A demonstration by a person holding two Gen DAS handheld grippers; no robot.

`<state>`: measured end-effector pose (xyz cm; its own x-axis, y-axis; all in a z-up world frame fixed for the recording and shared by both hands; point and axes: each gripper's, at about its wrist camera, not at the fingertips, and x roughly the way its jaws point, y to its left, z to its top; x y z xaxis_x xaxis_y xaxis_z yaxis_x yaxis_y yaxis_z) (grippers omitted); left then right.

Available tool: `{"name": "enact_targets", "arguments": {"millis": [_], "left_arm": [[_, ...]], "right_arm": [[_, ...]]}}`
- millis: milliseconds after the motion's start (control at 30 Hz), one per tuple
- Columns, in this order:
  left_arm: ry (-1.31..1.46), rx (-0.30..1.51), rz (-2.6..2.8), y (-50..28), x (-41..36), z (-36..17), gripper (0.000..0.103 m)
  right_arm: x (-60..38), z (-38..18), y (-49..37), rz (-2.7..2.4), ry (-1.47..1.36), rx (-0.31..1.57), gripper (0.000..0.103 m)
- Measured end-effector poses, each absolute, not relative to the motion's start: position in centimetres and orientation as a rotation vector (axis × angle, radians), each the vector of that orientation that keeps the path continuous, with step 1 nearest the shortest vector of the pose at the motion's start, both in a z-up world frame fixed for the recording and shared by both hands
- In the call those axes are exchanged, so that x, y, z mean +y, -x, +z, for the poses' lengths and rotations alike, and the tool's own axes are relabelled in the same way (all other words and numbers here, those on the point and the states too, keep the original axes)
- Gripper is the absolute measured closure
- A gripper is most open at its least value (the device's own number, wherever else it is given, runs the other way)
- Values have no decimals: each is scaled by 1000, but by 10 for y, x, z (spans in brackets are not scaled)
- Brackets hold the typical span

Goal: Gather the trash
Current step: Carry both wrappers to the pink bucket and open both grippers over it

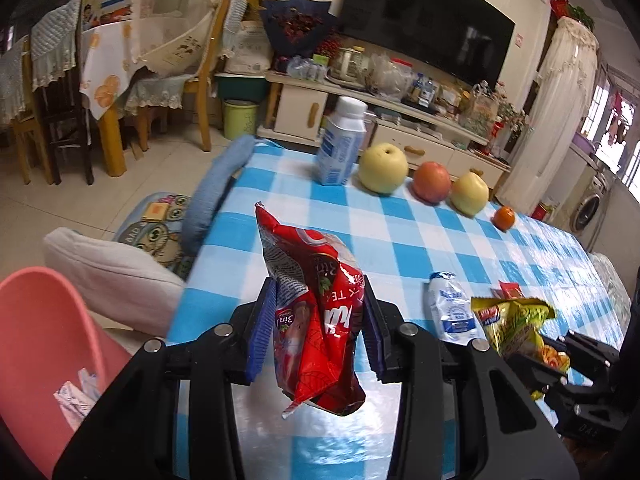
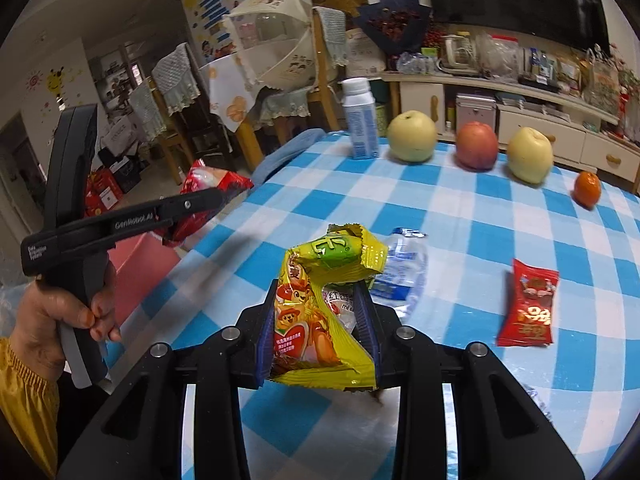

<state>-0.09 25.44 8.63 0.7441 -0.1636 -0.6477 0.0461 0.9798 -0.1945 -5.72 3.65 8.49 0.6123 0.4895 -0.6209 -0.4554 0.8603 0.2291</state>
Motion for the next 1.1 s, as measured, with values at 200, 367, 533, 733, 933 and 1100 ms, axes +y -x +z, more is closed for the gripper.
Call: {"name": "enact_targets", "arguments": {"millis": [200, 367, 533, 733, 933, 1100], "left_arm": [[185, 705, -17, 11, 292, 96, 61], [197, 689, 60, 20, 326, 102, 61], [209, 677, 144, 31, 359, 106, 61], [237, 671, 249, 42, 403, 109, 61], [254, 667, 348, 50, 442, 110, 61], [274, 671, 400, 55, 465, 109, 61]], "right_arm": [[77, 88, 70, 607, -16, 730, 66], [119, 92, 78, 675, 6, 733, 66], [162, 102, 83, 742, 10, 726, 66], [219, 115, 83, 819, 14, 714, 66], [274, 115, 84, 880, 51, 724, 66], [311, 112, 81, 920, 62, 737, 66]]}}
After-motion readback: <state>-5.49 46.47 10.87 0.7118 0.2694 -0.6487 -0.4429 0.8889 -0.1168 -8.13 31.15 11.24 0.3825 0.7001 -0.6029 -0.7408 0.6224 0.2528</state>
